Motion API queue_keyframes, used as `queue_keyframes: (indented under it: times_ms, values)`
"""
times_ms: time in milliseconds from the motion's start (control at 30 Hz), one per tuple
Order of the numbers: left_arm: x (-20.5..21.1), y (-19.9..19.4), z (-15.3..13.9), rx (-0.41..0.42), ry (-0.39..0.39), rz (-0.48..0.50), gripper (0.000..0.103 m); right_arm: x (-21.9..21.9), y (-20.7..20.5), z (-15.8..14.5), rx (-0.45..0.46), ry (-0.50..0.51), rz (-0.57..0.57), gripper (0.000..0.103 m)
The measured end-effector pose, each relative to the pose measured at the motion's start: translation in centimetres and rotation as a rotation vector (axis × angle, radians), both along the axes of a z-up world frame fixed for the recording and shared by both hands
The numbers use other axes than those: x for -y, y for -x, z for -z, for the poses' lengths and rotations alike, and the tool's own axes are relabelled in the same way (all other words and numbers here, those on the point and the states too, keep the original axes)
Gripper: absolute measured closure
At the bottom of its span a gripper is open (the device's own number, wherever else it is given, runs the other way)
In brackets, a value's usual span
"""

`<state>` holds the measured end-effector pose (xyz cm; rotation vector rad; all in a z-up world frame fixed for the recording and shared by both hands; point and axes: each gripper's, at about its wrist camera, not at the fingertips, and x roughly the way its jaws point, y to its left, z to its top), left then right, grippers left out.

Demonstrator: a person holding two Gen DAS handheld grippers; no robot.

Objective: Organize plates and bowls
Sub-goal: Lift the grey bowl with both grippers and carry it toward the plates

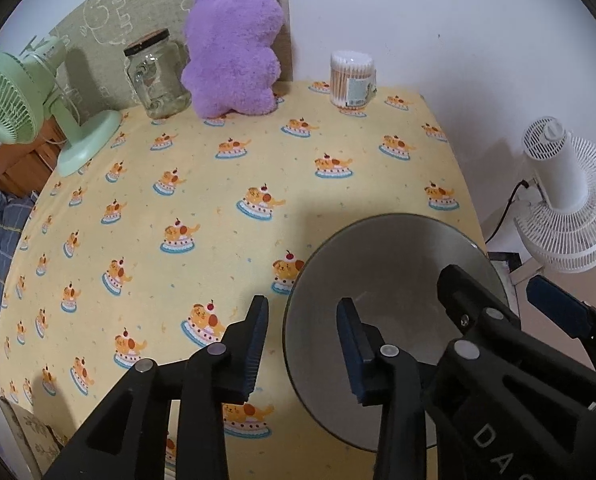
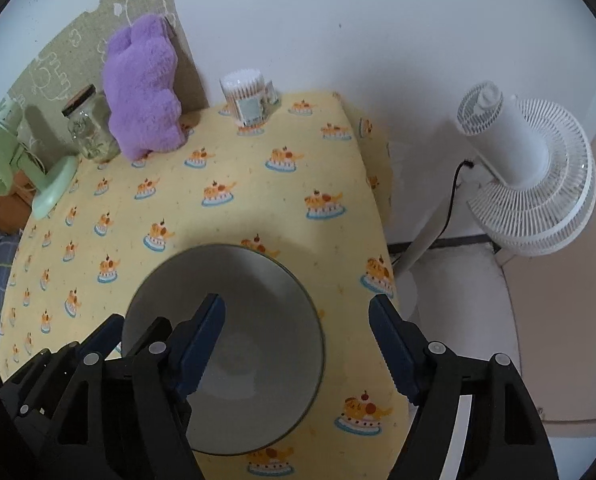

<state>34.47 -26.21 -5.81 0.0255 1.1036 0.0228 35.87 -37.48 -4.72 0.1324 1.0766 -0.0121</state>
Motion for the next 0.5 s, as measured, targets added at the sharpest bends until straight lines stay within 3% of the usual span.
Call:
queue_keyframes:
  times_ms: [100, 233, 300, 367, 500]
  values:
    - [0.2, -0.1, 0.6, -0.012, 0.0, 0.001, 0.067, 0.2, -0.1, 0.6, -0.013, -0.001, 0.005, 0.026]
    - [0.5, -0.2, 1.4, -0.029, -0.013, 0.001, 0.071, 0.4, -0.3, 1.7, -0.052, -0.006, 0.013, 0.053]
    - [0.5, -0.2, 1.6, -0.035, -0.013, 0.003, 0.081, 0.5, -0.4, 2.3, -0.077, -0.018, 0.011, 0.067]
    - [0.5, -0.2, 1.7, -0.033, -0.024, 0.0, 0.085, 0.5, -0.5, 2.7, -0.087, -0.019, 0.004, 0.083]
    - [0.4, -0.3, 1.8, -0.035, -0.023, 0.0, 0.085, 0.3, -0.6, 2.7, -0.091, -0.018, -0.008, 0.083]
